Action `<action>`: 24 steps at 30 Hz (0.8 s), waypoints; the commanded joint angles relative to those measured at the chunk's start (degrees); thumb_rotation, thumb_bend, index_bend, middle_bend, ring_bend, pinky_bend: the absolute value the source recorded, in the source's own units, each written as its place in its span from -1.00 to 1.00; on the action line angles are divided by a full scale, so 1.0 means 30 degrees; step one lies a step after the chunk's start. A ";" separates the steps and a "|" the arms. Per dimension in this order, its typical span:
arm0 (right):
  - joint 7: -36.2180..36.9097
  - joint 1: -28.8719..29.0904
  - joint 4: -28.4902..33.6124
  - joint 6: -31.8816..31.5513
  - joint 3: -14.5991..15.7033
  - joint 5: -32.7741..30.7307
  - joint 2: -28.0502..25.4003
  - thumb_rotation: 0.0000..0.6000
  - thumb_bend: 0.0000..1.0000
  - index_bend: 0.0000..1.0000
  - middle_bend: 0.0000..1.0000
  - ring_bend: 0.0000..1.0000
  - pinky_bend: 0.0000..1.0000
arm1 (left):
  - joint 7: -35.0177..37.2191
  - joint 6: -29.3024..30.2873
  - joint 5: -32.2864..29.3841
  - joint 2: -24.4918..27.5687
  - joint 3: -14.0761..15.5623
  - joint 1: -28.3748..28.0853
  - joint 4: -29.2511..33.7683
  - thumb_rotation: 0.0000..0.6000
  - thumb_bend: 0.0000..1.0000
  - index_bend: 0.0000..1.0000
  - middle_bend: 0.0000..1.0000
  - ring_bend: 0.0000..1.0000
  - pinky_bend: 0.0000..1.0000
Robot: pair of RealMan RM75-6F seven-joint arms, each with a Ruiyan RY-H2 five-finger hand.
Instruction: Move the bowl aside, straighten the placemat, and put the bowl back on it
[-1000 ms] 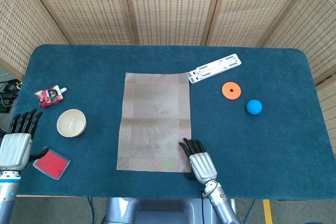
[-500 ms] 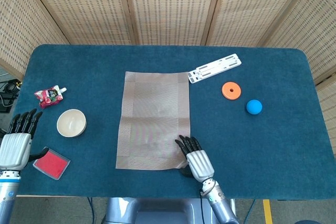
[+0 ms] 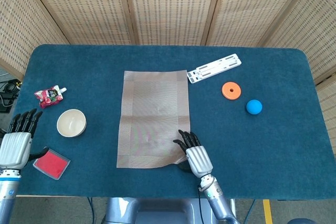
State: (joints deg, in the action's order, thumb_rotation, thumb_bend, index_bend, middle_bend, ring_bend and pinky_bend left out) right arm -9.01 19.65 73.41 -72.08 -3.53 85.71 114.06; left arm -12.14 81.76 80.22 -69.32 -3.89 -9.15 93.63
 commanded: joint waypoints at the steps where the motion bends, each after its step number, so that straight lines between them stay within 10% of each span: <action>1: 0.0203 -0.0039 -0.0391 -0.0347 -0.0128 0.0108 0.0274 1.00 -0.23 -0.02 -0.92 -1.00 -0.94 | -0.0043 -0.0057 -0.0038 -0.0001 0.0005 -0.0011 0.0016 1.00 -0.72 -1.00 -1.00 -1.00 -1.00; 24: 0.0123 -0.0137 -0.0304 -0.0516 -0.0316 -0.0339 0.0261 1.00 0.08 0.20 -0.81 -1.00 -0.93 | -0.0147 -0.0348 -0.0205 -0.0043 0.0011 -0.0087 0.0019 1.00 -0.72 -1.00 -1.00 -1.00 -1.00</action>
State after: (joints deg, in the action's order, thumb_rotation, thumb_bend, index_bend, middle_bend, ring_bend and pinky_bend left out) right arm -8.63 19.27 72.46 -73.59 -4.49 84.72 114.88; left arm -12.59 80.72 79.60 -69.45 -3.86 -9.41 93.69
